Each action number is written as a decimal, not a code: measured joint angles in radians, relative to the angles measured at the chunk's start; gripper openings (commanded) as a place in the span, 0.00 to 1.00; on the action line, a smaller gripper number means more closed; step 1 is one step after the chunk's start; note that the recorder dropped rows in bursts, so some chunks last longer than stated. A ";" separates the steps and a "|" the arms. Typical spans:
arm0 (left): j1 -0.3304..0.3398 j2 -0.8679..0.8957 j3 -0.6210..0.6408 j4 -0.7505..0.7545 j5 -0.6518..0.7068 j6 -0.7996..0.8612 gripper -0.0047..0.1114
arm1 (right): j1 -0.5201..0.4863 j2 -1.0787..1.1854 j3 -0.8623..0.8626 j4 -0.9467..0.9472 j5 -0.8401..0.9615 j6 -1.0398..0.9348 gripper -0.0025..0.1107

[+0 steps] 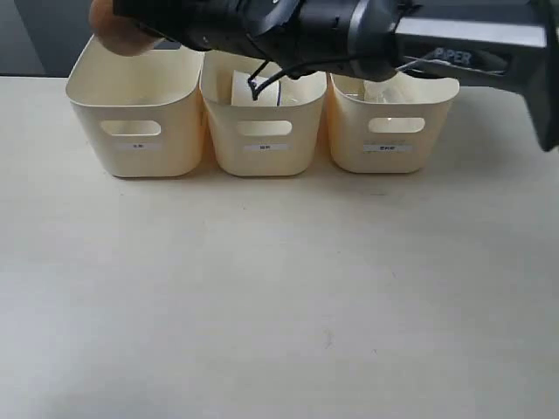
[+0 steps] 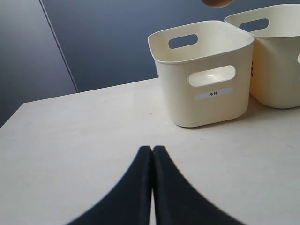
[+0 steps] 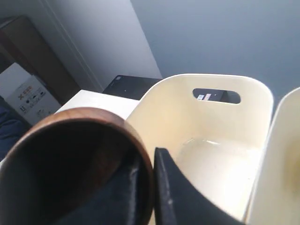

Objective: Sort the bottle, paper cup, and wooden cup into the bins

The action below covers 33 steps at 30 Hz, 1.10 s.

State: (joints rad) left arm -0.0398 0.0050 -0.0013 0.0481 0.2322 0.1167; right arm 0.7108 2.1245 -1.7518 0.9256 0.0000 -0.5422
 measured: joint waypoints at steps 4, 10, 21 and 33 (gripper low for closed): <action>0.000 0.000 0.000 0.000 0.000 0.000 0.04 | 0.000 0.111 -0.142 0.000 0.082 0.000 0.02; 0.000 0.000 0.000 0.000 0.000 0.000 0.04 | 0.000 0.183 -0.222 -0.033 0.091 0.000 0.42; 0.000 0.000 0.000 0.000 0.000 0.000 0.04 | 0.000 0.202 -0.226 -0.033 0.181 0.004 0.43; 0.000 0.000 0.000 0.000 0.000 0.000 0.04 | 0.000 0.011 -0.228 -0.270 0.504 0.077 0.02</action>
State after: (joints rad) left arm -0.0398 0.0050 -0.0013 0.0481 0.2322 0.1167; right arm 0.7108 2.1357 -1.9801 0.6554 0.5037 -0.4648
